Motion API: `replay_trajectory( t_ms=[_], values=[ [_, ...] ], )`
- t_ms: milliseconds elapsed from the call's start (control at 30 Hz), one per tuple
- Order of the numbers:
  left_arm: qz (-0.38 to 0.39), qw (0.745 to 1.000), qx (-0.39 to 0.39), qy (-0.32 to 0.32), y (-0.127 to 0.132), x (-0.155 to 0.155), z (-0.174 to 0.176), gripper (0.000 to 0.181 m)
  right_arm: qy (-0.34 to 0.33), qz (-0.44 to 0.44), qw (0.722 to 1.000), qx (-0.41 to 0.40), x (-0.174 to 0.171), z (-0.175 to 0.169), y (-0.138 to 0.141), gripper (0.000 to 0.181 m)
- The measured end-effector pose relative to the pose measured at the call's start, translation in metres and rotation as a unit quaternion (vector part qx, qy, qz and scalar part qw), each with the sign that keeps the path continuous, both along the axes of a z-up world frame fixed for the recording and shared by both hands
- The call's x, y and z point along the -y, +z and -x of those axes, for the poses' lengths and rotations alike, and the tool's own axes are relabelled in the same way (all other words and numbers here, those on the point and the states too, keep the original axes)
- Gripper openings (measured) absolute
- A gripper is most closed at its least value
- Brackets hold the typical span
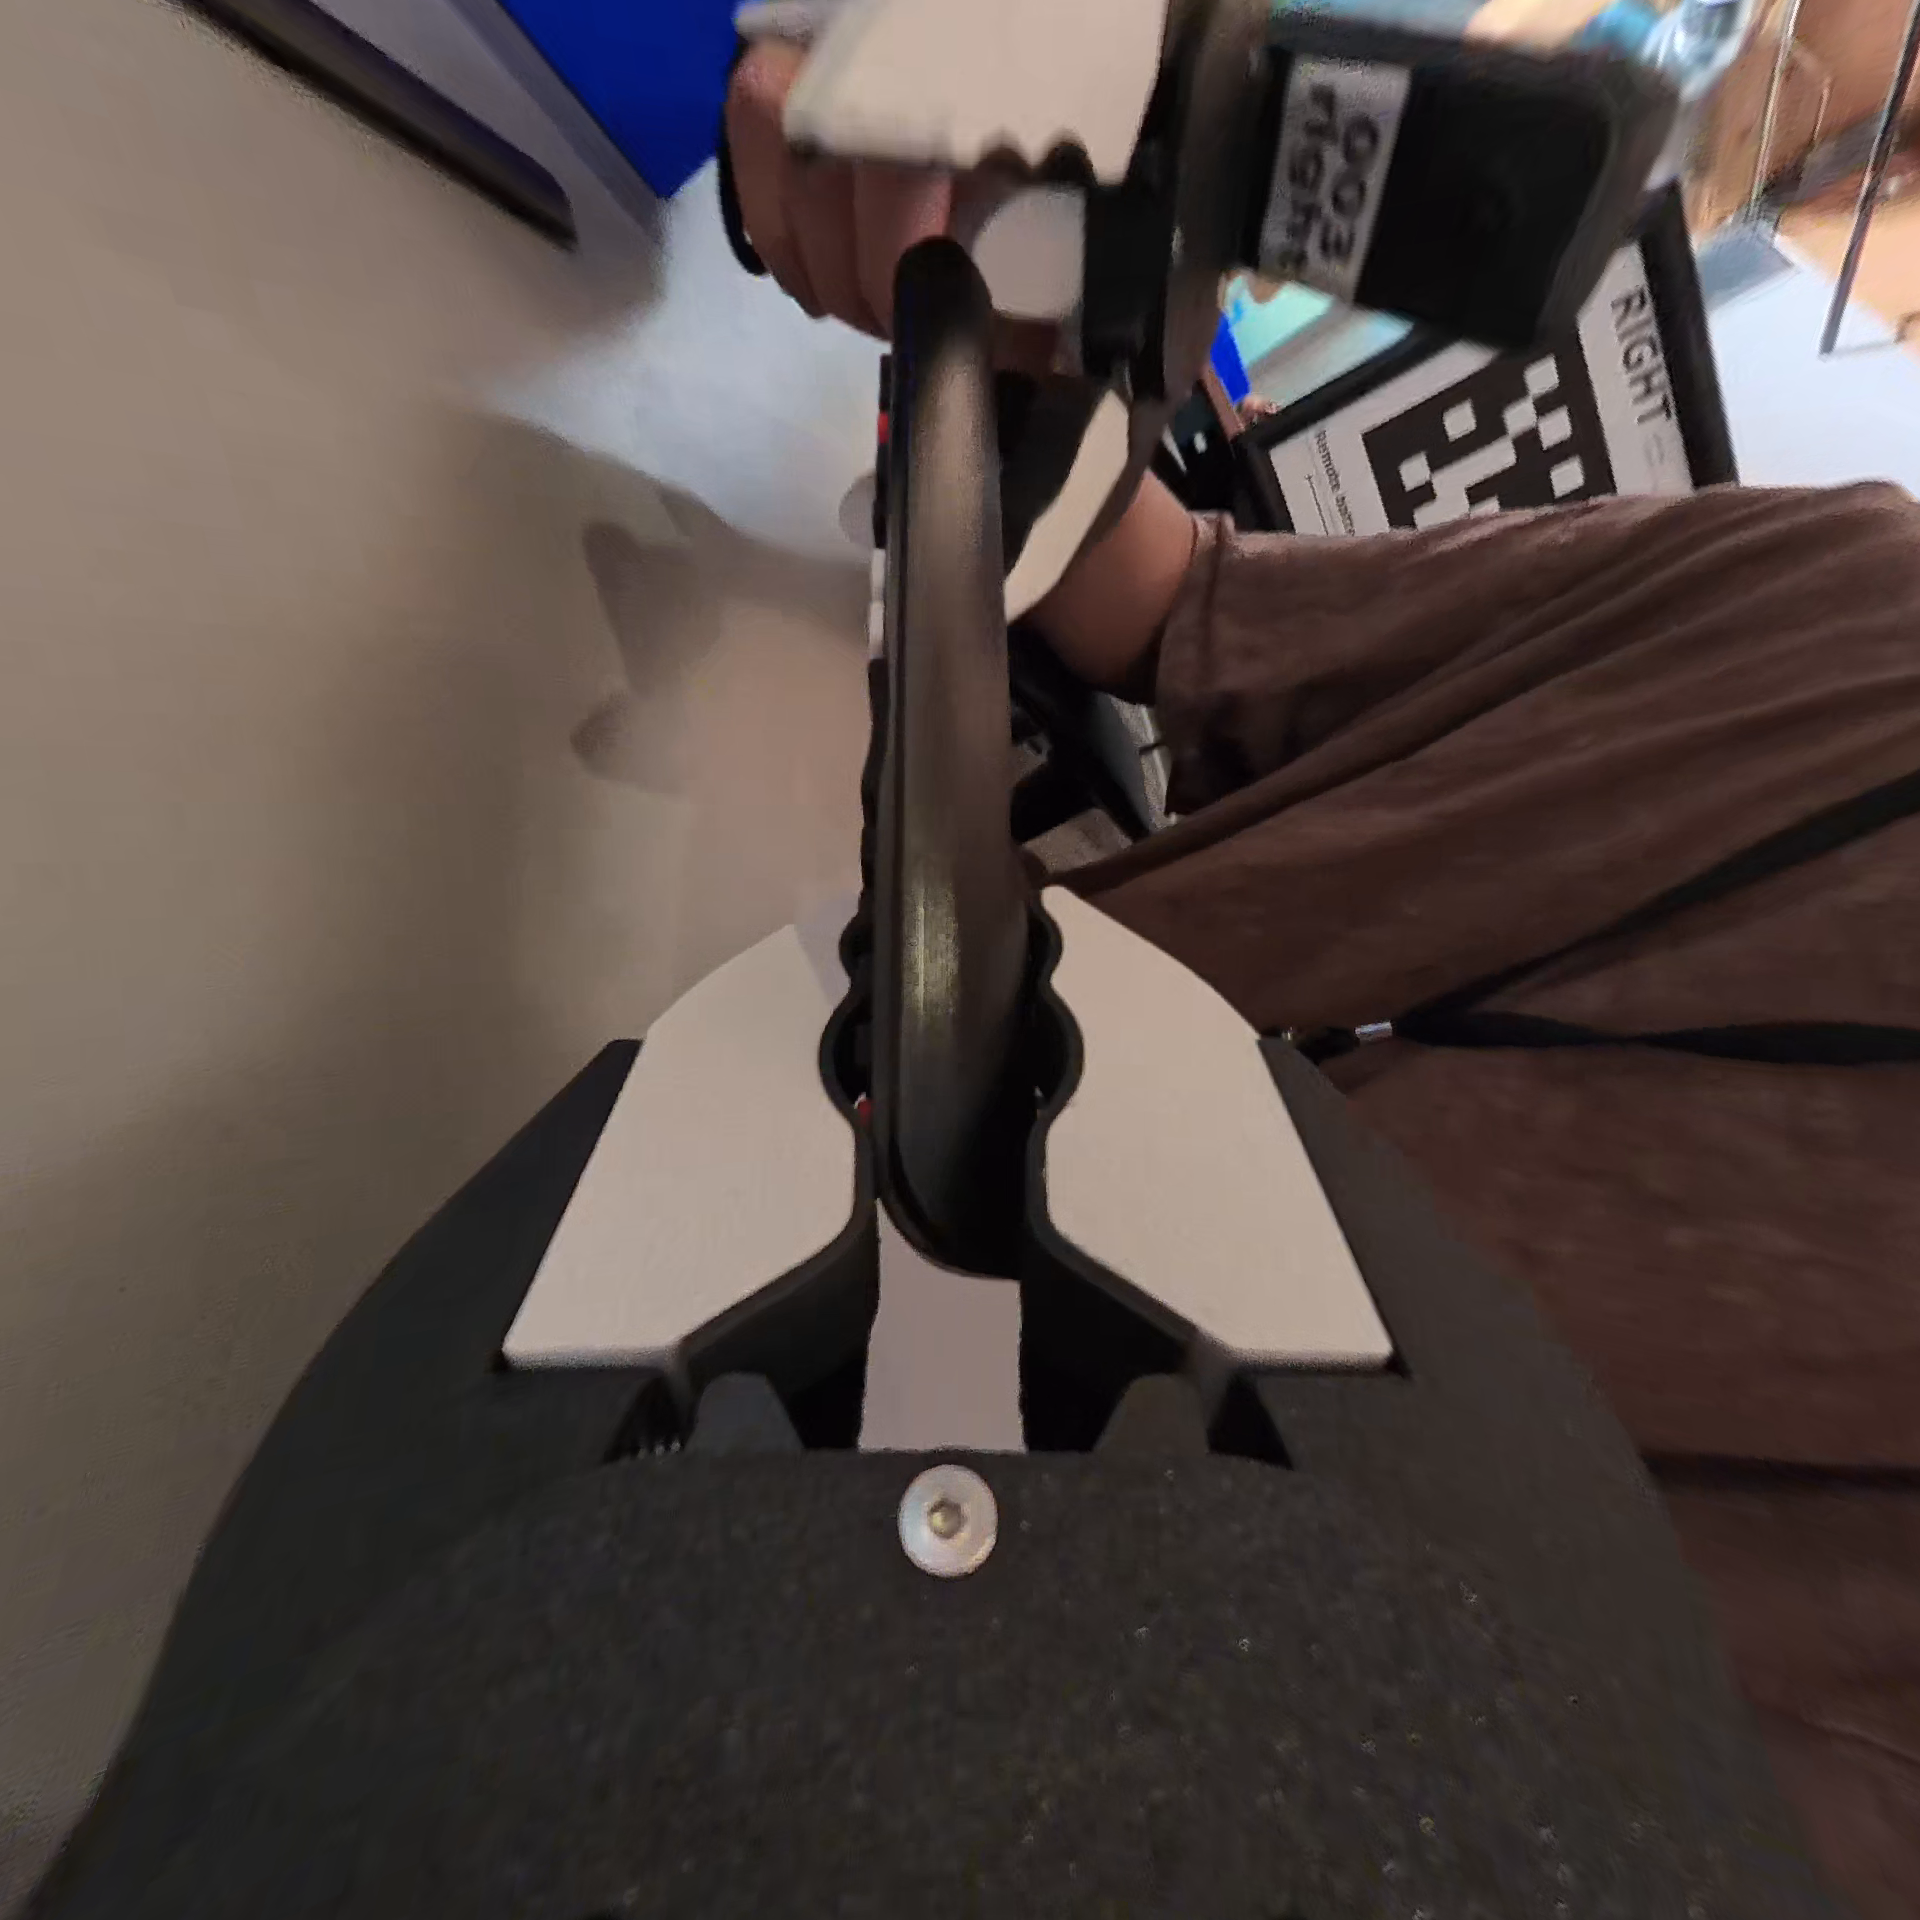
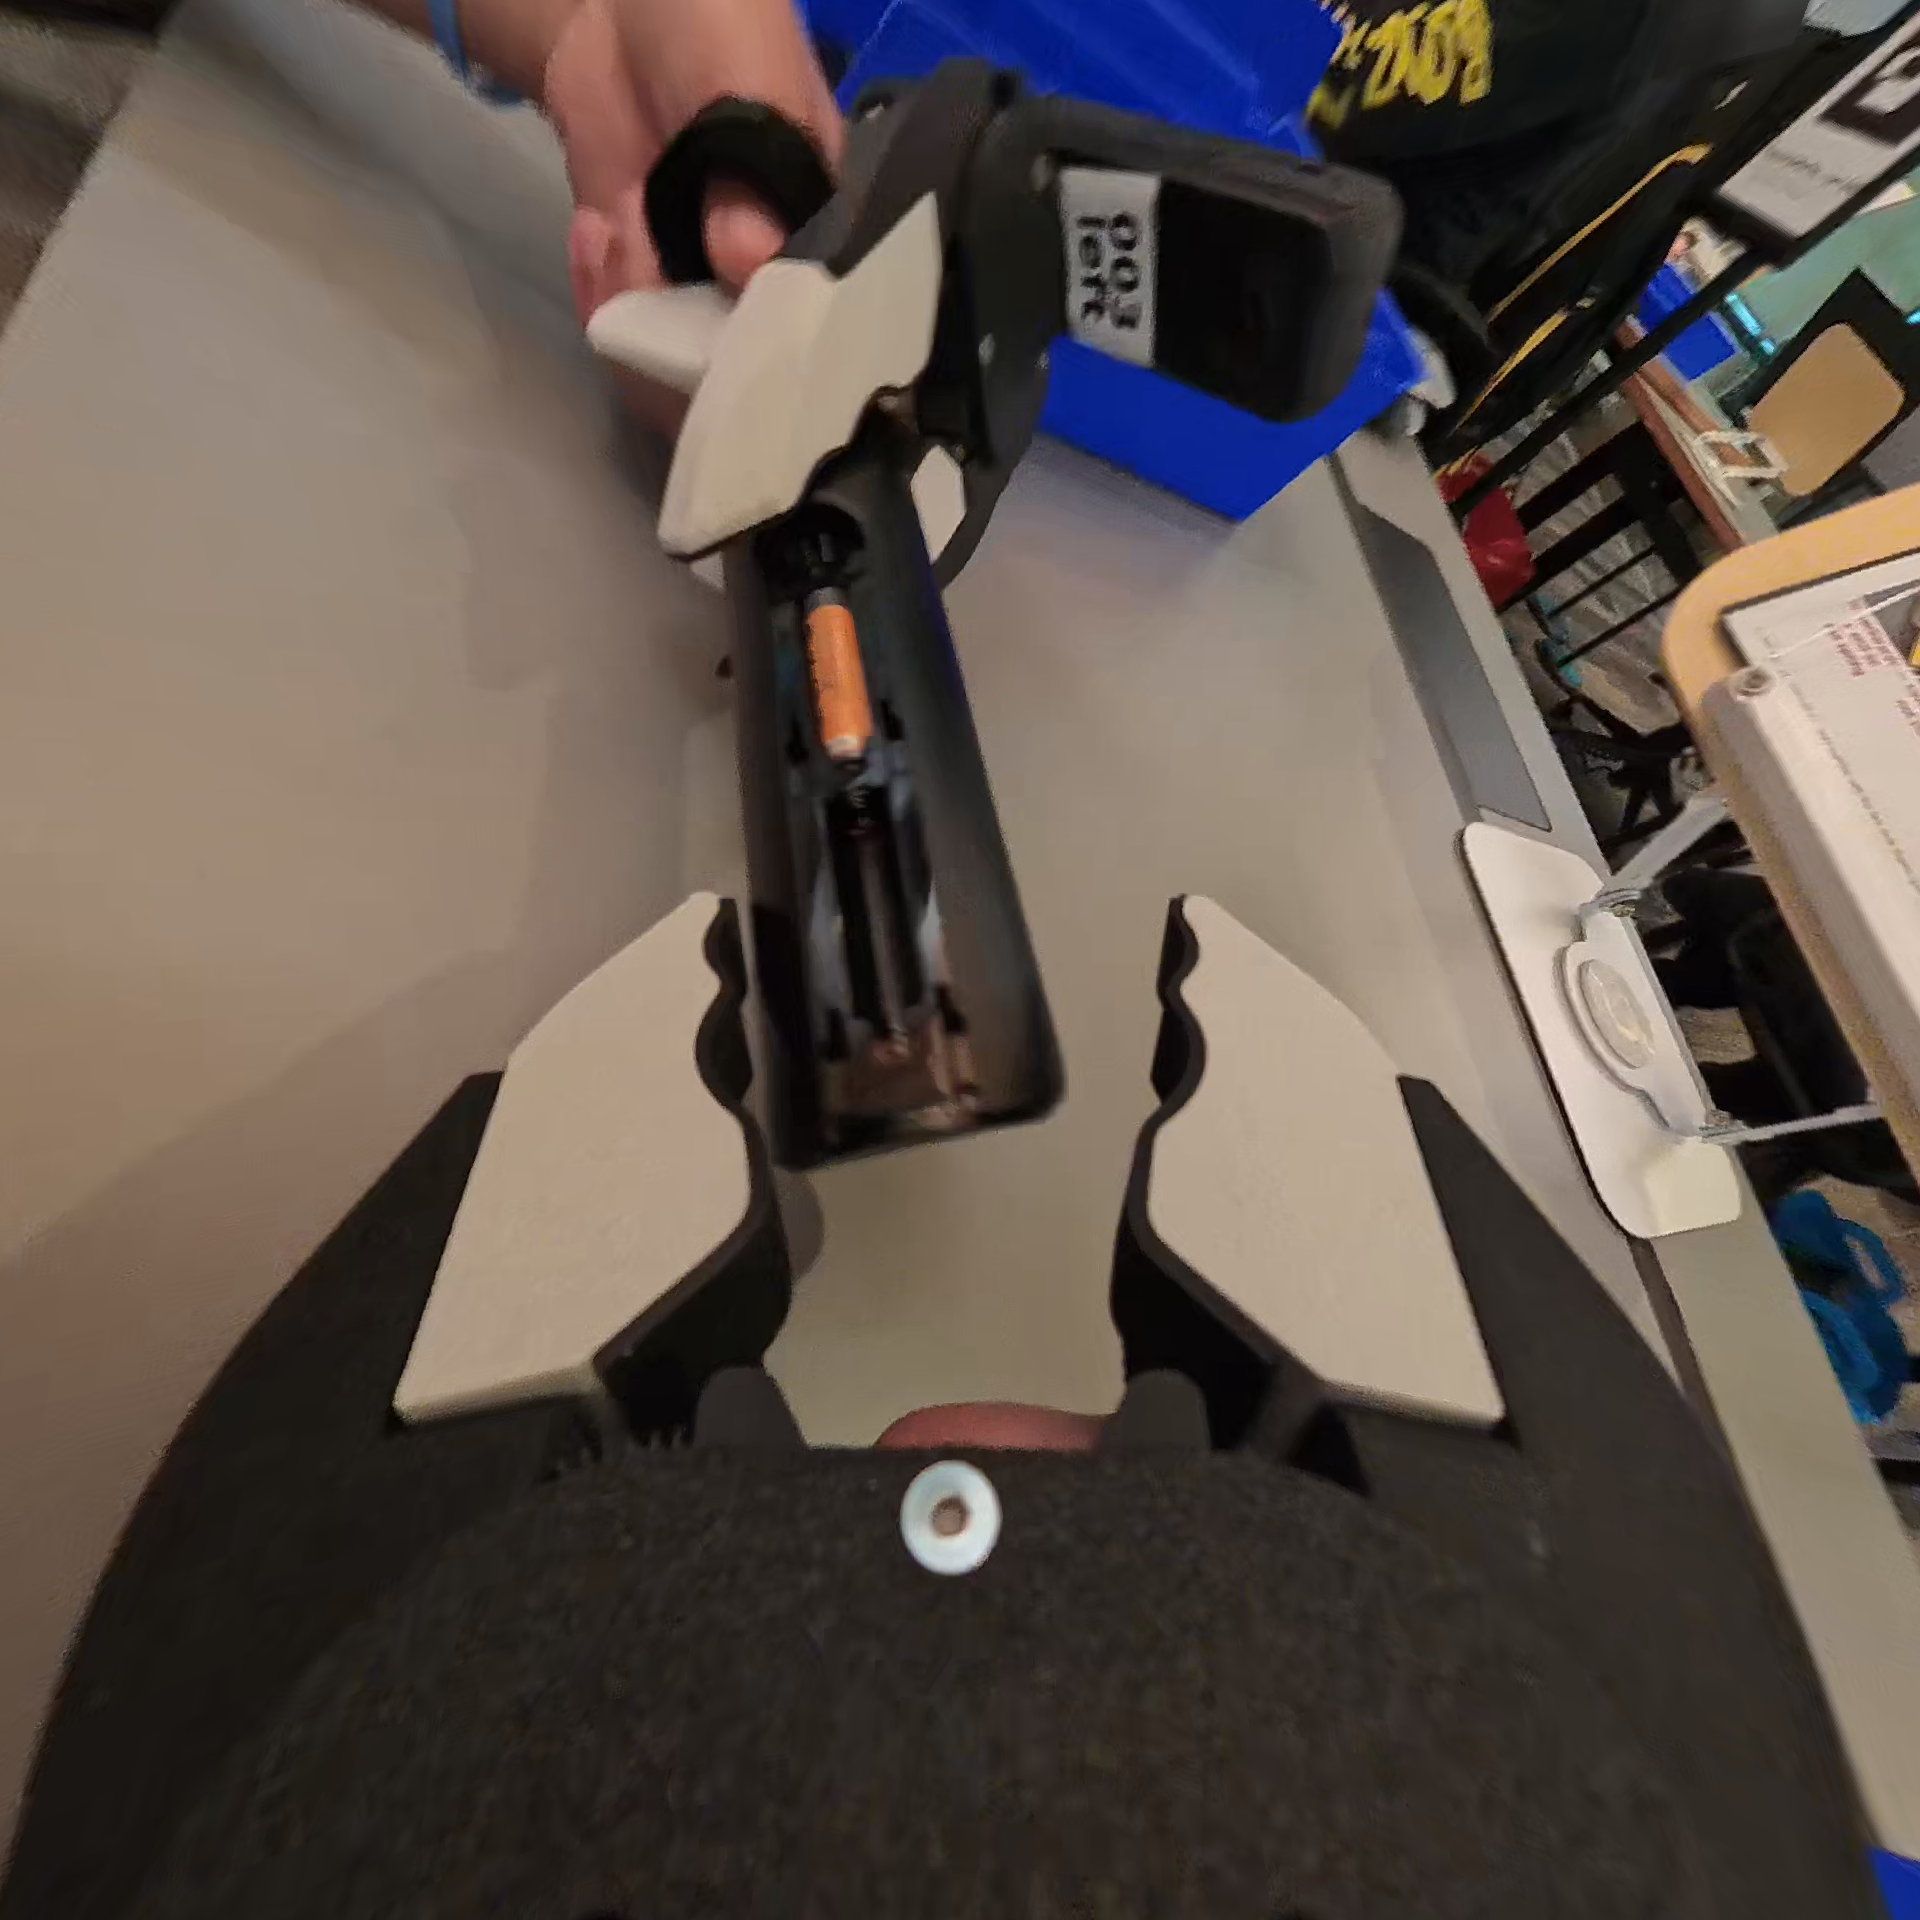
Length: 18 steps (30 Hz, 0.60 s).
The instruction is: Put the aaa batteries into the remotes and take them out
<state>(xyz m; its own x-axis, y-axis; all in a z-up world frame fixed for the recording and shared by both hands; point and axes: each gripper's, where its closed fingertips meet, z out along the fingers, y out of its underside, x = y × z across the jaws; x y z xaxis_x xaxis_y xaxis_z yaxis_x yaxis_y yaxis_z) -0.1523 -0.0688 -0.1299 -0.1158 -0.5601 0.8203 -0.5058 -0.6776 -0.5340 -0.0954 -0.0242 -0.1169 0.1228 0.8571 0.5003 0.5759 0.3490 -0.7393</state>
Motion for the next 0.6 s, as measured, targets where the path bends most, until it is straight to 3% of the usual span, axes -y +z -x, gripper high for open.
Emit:
replay_trajectory(
  t_ms=[200,333,467,533,600],
  values=[
    [0.019,0.999,-0.026,0.003,-0.007,0.001,-0.01,0.027,-0.014,-0.042,0.993,0.109,-0.003,0.0,-0.033,0.061],
    [0.006,1.0,-0.01,0.013,0.002,-0.005,-0.011,0.033,-0.03,0.01,0.993,0.11,-0.006,-0.001,-0.037,0.061],
    [-0.142,0.989,0.0,0.045,0.005,-0.018,-0.008,0.062,-0.033,0.059,0.995,0.072,-0.006,-0.001,-0.03,0.06],
    [-0.222,0.971,0.005,0.083,0.009,-0.031,-0.004,0.082,-0.033,0.086,0.995,0.048,-0.007,-0.003,-0.026,0.06],
    [-0.304,0.946,0.004,0.114,0.011,-0.043,0.002,0.087,-0.035,0.113,0.993,0.016,-0.008,-0.005,-0.02,0.06]
  ],
)
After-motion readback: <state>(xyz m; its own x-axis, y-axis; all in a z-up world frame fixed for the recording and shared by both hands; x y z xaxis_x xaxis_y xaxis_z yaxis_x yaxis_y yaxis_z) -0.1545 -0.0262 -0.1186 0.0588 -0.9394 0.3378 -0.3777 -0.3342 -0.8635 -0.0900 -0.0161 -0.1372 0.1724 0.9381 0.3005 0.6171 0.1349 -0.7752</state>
